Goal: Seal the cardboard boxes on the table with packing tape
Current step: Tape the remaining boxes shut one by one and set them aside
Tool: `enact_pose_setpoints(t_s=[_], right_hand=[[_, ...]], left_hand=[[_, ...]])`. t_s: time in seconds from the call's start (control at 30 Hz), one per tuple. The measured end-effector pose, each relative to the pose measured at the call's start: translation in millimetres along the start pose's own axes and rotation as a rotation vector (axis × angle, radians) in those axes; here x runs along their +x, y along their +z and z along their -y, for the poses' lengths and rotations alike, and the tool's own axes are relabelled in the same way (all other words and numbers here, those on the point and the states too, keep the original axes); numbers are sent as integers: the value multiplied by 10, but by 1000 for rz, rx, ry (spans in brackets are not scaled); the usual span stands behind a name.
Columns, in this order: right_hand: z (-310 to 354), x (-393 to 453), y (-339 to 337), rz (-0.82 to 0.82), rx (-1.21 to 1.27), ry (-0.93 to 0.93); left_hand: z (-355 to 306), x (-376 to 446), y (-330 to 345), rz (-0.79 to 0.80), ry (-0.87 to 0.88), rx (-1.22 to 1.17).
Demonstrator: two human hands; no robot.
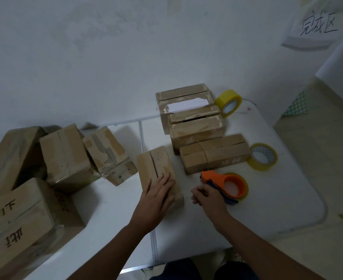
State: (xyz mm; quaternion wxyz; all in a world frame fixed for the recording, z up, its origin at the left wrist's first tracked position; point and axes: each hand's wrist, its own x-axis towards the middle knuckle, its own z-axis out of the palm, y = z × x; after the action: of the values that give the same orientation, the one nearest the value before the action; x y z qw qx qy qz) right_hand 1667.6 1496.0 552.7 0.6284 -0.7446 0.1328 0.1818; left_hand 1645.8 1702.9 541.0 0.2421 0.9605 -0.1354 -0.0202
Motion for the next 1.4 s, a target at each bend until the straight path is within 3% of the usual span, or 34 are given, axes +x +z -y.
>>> enact_pose_setpoints(t_s=[0.37,0.67,0.97,1.23,1.4], right_hand=[[-104,49,35,-29,-72,-140],[-123,234,159,-8,-207,-300],[-279,404,337,51,-504,-511],[-253,391,375,83,-767,-492],[-181,546,343,154,-956,-385]], left_hand=[[110,-40,143,47,93,333],[107,-32,97,39,89,316],[171,-37,159,76,123,370],[216,-45,188,67,156,401],[214,-56,173,86,158,403]])
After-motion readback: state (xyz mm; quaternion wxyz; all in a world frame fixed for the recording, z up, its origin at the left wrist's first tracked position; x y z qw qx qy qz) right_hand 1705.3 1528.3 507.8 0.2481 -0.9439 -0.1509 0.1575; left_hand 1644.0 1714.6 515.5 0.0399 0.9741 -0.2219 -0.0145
